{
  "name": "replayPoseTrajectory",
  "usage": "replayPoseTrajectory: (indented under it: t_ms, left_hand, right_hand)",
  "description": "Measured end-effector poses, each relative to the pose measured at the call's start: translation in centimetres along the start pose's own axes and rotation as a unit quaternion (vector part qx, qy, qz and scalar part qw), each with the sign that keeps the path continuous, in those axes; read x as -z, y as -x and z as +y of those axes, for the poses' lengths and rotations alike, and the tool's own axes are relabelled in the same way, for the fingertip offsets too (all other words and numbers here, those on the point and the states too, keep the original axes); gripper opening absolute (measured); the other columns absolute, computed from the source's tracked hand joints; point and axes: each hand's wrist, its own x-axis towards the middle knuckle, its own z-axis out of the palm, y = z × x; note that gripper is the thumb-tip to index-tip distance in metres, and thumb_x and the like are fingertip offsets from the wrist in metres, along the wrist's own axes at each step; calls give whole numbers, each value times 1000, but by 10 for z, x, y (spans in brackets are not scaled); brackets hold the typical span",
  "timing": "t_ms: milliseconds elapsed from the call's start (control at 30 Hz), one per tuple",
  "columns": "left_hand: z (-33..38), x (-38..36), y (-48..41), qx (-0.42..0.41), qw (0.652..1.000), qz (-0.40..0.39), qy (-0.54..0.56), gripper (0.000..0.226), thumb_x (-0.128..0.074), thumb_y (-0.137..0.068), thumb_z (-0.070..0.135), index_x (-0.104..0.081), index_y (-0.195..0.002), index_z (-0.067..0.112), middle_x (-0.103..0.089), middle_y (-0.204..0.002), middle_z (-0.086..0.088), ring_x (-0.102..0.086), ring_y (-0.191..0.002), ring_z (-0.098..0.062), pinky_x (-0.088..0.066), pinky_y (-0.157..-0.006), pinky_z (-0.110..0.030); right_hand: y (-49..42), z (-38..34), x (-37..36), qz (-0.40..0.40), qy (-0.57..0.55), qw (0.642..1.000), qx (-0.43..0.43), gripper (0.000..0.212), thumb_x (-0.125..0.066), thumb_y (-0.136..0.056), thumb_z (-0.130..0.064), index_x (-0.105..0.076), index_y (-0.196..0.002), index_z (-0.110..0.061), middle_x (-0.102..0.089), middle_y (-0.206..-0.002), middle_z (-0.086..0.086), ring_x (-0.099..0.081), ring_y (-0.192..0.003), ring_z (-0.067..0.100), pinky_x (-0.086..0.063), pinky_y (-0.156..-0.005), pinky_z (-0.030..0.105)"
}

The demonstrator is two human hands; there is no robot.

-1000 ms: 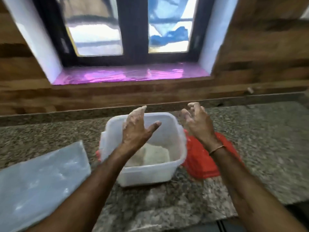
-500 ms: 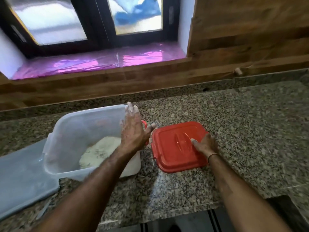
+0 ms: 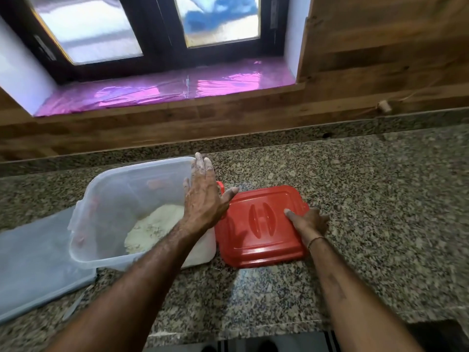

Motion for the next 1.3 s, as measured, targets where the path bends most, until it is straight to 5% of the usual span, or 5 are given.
replayPoseTrajectory:
  t_ms: [233,533,767,1100,1300]
  left_hand:
    - [-4,-5,-3,-3,1000,-7,3,108,-52,-95,69,4,-166,12,20,-173,-8,13,-161,-23,-4,-130,-56]
    - [13,16,-4,36,988,-82,126,110,-20,-85,87,5,-167,19,19,-173,-7,17,-160,-22,13,-128,-50]
    - [23,73,-3,66,885,35,459,95,-62,-86,71,-20,-164,38,-37,-164,-3,-54,-131,-22,-54,-101,-43]
    - [-152,129,32,195,864,119,448,88,-70,-84,67,-35,-158,35,-56,-146,-2,-68,-104,-16,-61,-74,-33]
    - [-210,126,53,255,859,74,438,100,-67,-78,72,-32,-161,29,-53,-153,-13,-56,-135,-36,-49,-110,-57]
  right_hand:
    - [-3,13,39,-112,-326,938,-13,59,-91,-73,-18,-56,-120,-14,-71,-112,15,-76,-87,31,-63,-58,39]
    - [9,-21,147,-114,-461,879,34,62,-84,-83,-26,-59,-139,-14,-71,-128,18,-71,-112,36,-56,-98,59]
    - [82,-107,138,-166,-409,881,172,53,-78,-89,-27,-61,-135,-7,-73,-122,20,-73,-107,34,-61,-90,50]
    - [194,-171,2,-127,-207,934,262,58,-80,-84,-45,-61,-129,-12,-72,-119,11,-70,-110,31,-57,-98,51]
    - [225,-161,-50,-124,-135,951,249,61,-73,-85,-56,-54,-128,-17,-69,-116,8,-70,-104,29,-61,-91,50]
